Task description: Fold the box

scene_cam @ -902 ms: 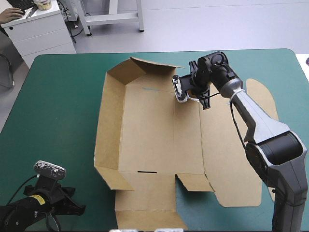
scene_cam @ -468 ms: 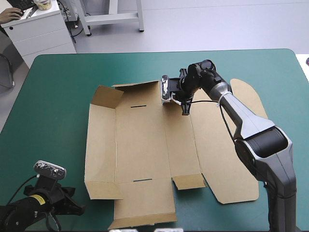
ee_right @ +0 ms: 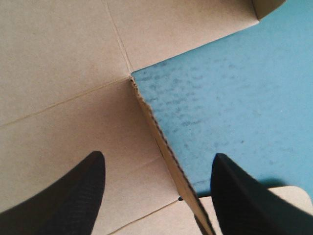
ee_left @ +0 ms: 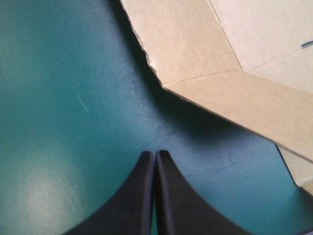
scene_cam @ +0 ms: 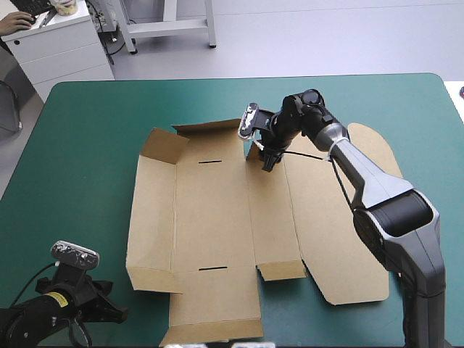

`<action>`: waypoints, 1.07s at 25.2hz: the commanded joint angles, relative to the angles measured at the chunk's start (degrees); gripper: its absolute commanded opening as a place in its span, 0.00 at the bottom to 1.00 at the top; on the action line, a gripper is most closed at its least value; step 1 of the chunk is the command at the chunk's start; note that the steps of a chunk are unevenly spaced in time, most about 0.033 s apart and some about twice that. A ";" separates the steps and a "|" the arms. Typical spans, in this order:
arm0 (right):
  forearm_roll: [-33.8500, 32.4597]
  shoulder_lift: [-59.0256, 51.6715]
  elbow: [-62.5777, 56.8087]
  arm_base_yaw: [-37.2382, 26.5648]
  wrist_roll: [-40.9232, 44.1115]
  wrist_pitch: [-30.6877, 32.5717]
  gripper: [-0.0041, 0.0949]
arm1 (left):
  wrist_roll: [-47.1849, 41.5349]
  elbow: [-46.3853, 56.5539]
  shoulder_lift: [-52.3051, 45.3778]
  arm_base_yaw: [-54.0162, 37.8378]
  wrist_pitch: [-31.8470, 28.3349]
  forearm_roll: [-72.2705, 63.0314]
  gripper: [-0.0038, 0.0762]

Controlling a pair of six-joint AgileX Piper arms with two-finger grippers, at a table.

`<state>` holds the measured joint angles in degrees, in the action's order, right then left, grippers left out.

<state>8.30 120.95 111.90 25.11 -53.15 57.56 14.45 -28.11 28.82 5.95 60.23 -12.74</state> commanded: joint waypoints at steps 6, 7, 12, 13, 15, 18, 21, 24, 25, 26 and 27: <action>-2.91 -8.69 1.97 -0.30 10.40 1.96 0.64 | -0.34 -1.76 0.67 0.29 -2.47 -1.04 0.04; -3.82 -9.64 2.01 -0.30 11.94 2.62 0.64 | -0.34 -1.76 0.67 0.29 -2.47 -1.04 0.04; -6.63 -13.97 2.01 -1.41 20.74 8.33 0.64 | -0.34 -1.76 0.67 0.29 -2.47 -1.04 0.04; -6.20 -14.81 2.01 -2.18 22.63 9.90 0.64 | -0.34 -1.76 0.67 0.29 -2.47 -1.04 0.04; -4.51 -16.22 2.01 -4.14 26.14 12.55 0.64 | -0.34 -1.76 0.67 0.29 -2.47 -1.04 0.04; 1.05 -18.35 1.91 -8.50 31.01 14.30 0.60 | -0.34 -1.76 0.67 0.29 -2.47 -1.04 0.04; 13.85 -21.48 1.79 -17.99 35.87 14.30 0.53 | -0.34 -1.76 0.67 0.29 -2.47 -1.04 0.04; 17.92 -24.81 -1.02 -23.16 35.87 14.30 0.47 | -0.34 -1.76 0.67 0.29 -2.47 -1.04 0.04; 16.93 -27.37 -4.83 -24.66 35.87 14.30 0.43 | -0.34 -1.76 0.67 0.29 -2.47 -1.04 0.04; 16.08 -29.68 -8.30 -25.37 35.22 14.30 0.40 | -0.34 -1.76 0.67 0.29 -2.47 -1.04 0.04; 15.26 -31.58 -12.27 -25.78 34.65 14.30 0.38 | -0.34 -1.76 0.67 0.29 -2.47 -1.04 0.04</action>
<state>23.18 95.56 104.05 0.62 -17.29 71.20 14.45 -28.11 28.82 5.95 60.23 -12.76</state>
